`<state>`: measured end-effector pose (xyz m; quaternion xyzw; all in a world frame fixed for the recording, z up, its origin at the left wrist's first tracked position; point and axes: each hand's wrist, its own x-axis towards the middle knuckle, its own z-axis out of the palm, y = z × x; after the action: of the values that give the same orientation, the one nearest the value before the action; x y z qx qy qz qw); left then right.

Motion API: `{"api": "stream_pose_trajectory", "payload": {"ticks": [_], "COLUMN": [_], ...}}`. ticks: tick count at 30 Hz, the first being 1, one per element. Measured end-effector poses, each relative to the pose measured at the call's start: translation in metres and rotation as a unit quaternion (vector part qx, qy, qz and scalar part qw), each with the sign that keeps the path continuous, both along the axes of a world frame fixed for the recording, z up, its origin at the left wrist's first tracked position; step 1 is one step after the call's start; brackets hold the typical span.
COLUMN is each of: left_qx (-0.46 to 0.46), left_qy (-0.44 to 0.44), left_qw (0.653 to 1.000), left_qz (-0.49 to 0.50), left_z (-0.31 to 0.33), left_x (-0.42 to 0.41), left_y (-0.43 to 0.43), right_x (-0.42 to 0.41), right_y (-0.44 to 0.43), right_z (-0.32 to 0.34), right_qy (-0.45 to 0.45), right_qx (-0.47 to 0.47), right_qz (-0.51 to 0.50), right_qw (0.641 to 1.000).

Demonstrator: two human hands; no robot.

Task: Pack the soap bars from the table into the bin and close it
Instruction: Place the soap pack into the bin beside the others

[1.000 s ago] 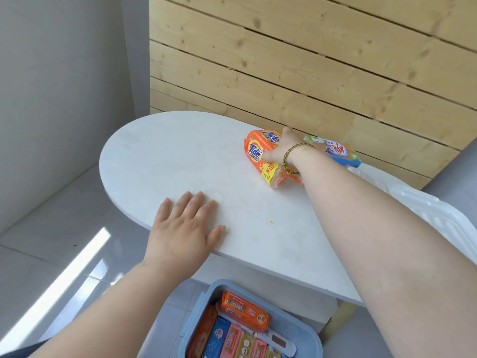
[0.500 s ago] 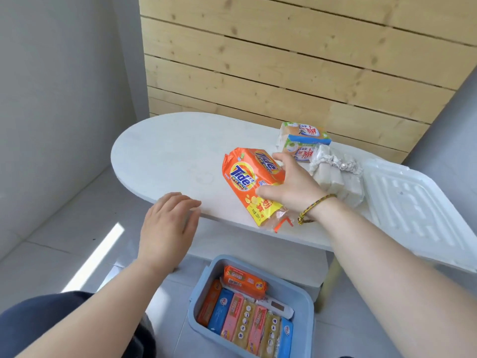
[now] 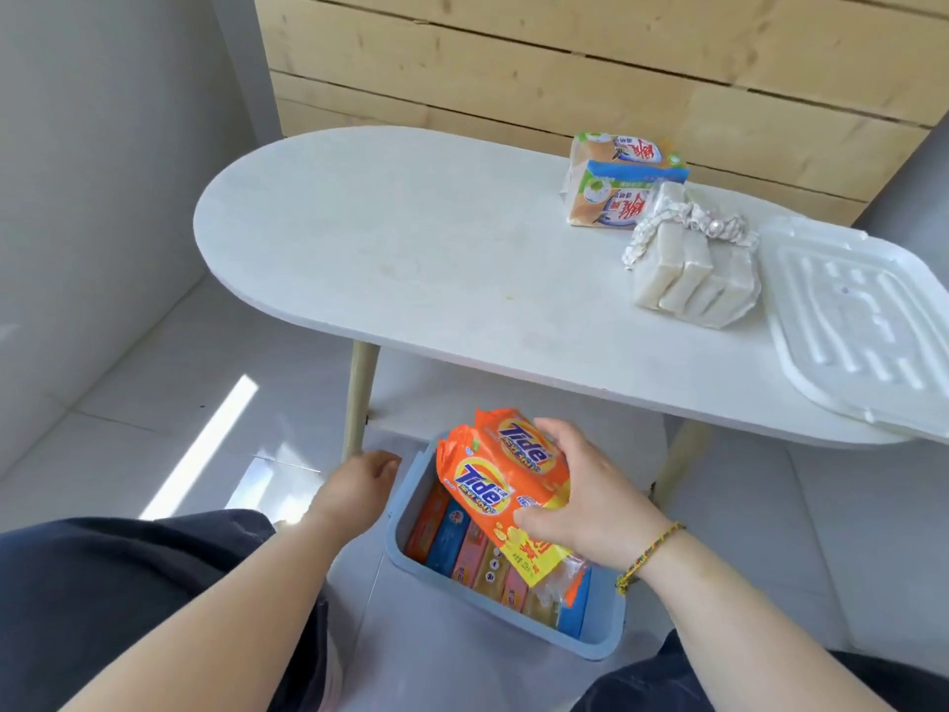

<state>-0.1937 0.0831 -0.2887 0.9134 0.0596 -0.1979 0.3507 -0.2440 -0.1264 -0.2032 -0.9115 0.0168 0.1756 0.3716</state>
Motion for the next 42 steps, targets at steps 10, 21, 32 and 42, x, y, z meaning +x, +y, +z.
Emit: {"api": "stream_pose_trajectory", "payload": {"ticks": [10, 21, 32, 42], "left_qx": [-0.041, -0.098, -0.125, -0.111], "left_qy": [0.100, 0.130, 0.133, 0.124], "left_qw": [0.992, 0.979, 0.972, 0.977], "left_qz": [0.066, 0.121, 0.144, 0.131], "left_z": [-0.063, -0.090, -0.095, -0.097], "left_x": [-0.001, 0.000, 0.005, 0.003], "left_y": [-0.022, -0.029, -0.018, -0.018], "right_x": [0.019, 0.030, 0.042, 0.037], "right_y": [0.026, 0.067, 0.095, 0.092], "right_z": [-0.133, -0.179, -0.194, -0.198], "right_qy": [0.130, 0.157, 0.174, 0.138], "right_qx": [-0.112, -0.082, -0.015, -0.006], "right_qz": [-0.141, -0.273, -0.275, -0.226], "right_qw": [0.975, 0.946, 0.945, 0.964]}}
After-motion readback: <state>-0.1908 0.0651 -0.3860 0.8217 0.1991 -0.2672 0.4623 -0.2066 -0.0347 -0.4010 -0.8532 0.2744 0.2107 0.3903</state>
